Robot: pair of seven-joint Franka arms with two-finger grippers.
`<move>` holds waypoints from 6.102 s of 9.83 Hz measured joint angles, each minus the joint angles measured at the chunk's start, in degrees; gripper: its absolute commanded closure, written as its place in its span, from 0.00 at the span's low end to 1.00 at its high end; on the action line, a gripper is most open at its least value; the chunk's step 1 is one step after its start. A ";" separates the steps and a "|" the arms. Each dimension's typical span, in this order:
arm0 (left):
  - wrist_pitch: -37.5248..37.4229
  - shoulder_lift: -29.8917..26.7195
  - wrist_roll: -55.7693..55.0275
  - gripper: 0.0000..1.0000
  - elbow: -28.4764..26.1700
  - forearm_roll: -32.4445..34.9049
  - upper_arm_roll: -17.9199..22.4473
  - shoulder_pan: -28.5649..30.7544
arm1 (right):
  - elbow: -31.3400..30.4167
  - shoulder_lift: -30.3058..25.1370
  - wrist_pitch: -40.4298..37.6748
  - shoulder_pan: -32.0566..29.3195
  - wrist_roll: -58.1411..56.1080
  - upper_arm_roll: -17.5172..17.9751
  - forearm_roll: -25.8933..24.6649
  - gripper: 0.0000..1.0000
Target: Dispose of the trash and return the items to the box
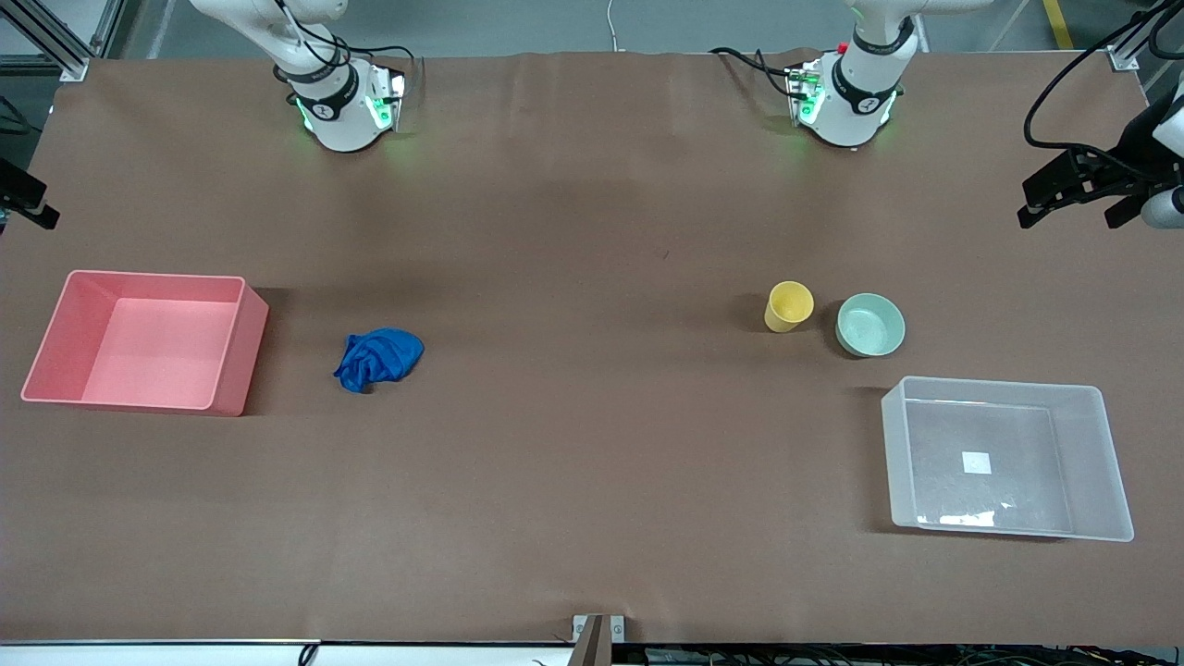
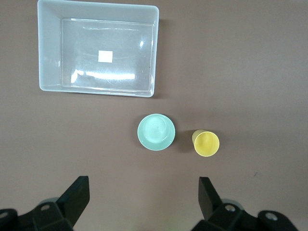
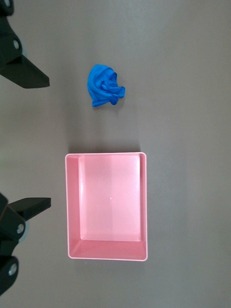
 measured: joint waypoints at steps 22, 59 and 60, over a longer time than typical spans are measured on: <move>69.01 18.88 3.89 0.73 -48.86 -0.30 0.79 2.87 | -37.03 29.03 64.77 18.02 20.01 1.00 0.10 0.14; 31.10 10.91 12.87 0.00 -13.88 -3.74 0.65 3.84 | -0.40 8.12 5.55 1.09 6.64 0.31 0.20 0.00; 31.19 7.36 10.81 0.00 -18.93 -3.56 -1.26 3.69 | -0.36 5.00 2.97 0.17 6.41 -0.07 0.97 0.00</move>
